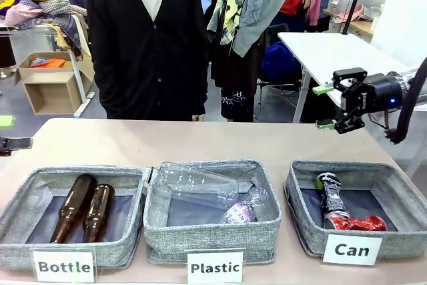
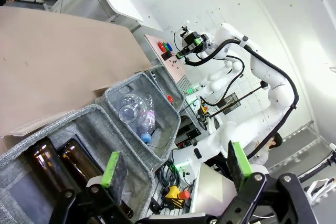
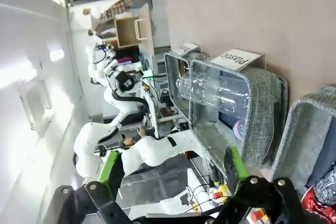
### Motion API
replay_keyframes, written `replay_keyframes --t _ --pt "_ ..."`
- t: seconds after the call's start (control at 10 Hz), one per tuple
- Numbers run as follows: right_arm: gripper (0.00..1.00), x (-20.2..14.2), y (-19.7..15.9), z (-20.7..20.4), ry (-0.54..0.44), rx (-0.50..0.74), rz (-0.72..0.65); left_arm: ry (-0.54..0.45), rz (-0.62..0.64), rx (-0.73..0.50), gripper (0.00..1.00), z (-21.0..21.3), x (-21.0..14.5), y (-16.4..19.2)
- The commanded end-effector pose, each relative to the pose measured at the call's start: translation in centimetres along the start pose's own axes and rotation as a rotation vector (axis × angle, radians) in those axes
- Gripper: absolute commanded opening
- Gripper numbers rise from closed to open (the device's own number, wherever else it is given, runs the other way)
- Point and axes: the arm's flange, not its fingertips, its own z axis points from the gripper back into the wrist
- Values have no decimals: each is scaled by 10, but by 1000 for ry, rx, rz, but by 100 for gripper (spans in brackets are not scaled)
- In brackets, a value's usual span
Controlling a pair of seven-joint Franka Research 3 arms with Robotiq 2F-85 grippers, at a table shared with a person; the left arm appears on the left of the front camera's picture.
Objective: Sort the can waste into the basket.
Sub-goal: Pick up the can waste from the table and place it in the right Fabric basket.
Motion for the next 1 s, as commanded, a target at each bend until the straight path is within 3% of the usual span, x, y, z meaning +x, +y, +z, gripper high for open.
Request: replay_keyframes --t 0.0,0.9 --pt "100 -1 1 4 -4 -20 35 -3 -14 6 100 -2 -2 -2" --pt "100 -1 1 4 -4 -20 35 -3 -14 6 100 -2 -2 -2"
